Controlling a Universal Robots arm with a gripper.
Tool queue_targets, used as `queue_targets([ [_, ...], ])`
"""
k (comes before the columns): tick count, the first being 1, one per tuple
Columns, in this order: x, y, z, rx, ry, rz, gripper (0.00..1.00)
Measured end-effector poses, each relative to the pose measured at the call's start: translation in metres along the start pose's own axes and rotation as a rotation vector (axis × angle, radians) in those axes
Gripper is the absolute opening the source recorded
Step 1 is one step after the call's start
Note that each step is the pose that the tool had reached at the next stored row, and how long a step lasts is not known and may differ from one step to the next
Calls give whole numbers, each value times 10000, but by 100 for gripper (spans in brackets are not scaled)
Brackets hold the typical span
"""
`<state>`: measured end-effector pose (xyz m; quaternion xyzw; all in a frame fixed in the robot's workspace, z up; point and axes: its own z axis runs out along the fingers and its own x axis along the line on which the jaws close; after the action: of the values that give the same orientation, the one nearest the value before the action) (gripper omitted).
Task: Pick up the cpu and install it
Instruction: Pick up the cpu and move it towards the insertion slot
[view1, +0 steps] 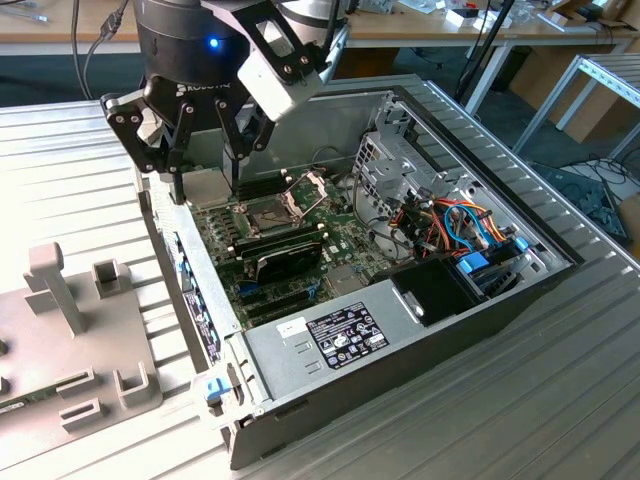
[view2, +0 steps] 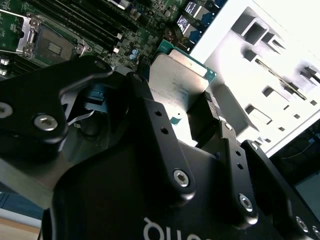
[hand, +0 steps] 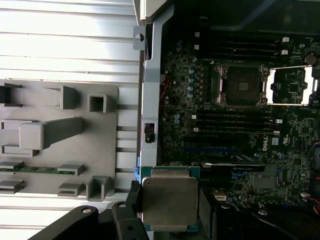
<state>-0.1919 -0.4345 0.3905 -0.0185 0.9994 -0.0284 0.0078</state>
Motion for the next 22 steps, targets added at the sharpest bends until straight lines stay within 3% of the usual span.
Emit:
queue_targets([
  [6,-67,-3,1,0,0,3,55],
  [10,-156,-5,3,0,0,3,55],
  [22,-493,-9,15,0,0,3,55],
])
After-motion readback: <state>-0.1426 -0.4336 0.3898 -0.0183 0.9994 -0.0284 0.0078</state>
